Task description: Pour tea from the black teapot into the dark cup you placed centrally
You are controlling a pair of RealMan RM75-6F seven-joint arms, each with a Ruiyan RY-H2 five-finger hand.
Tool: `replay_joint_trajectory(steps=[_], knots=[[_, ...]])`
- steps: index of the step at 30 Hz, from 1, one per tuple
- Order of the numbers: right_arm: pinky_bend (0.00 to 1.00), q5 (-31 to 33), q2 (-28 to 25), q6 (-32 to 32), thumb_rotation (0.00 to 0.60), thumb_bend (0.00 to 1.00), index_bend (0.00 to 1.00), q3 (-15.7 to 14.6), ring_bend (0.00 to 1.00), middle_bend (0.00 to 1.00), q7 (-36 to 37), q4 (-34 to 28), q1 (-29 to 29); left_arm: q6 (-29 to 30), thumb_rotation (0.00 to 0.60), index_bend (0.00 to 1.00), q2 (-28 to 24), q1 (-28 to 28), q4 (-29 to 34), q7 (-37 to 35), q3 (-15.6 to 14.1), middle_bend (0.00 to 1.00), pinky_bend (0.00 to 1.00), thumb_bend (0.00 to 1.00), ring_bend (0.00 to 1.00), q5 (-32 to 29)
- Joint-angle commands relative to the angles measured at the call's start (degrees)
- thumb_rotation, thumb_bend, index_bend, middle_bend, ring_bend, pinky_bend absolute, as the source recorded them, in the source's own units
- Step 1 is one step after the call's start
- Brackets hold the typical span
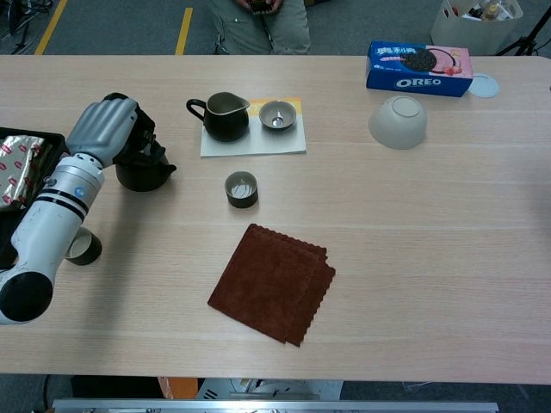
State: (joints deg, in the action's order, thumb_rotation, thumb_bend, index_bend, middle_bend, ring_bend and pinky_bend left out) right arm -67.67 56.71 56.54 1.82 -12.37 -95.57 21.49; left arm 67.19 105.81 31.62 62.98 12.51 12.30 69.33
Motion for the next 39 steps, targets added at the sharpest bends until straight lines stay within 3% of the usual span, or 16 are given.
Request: replay_joint_trajectory(steps=[1, 13, 24, 39], knots=[[0.0, 0.1, 0.0, 0.0, 0.6, 0.29, 0.06, 0.0, 0.0, 0.1, 0.0, -0.1, 0.0, -0.4, 0.6, 0.85, 0.0, -0.2, -0.2, -0.2, 0.3, 0.84, 0.13, 0.3, 0.61, -0.6], [0.0, 0.4, -0.2, -0.1, 0.6, 0.29, 0.06, 0.0, 0.0, 0.1, -0.6, -0.6, 0.1, -1.7, 0.6, 0.83, -0.3, -0.7, -0.5, -0.8, 1.1, 0.81, 0.13, 0.3, 0.59, -2.4], [0.0, 0.5, -0.3, 0.1, 0.6, 0.29, 0.06, 0.0, 0.0, 0.1, -0.6, -0.8, 0.0, -2.9, 0.597, 0.7, -1.4, -1.0, 0.9, 0.1, 1.8, 0.68, 0.13, 0.3, 0.47, -4.5], [0.0, 0.6, -0.4, 0.2, 0.6, 0.29, 0.06, 0.1, 0.0, 0.1, -0.1, -0.6, 0.0, -5.6, 0.537, 0.59, -4.5, -1.5, 6.2, 0.9, 3.4, 0.6, 0.13, 0.3, 0.41, -9.5]])
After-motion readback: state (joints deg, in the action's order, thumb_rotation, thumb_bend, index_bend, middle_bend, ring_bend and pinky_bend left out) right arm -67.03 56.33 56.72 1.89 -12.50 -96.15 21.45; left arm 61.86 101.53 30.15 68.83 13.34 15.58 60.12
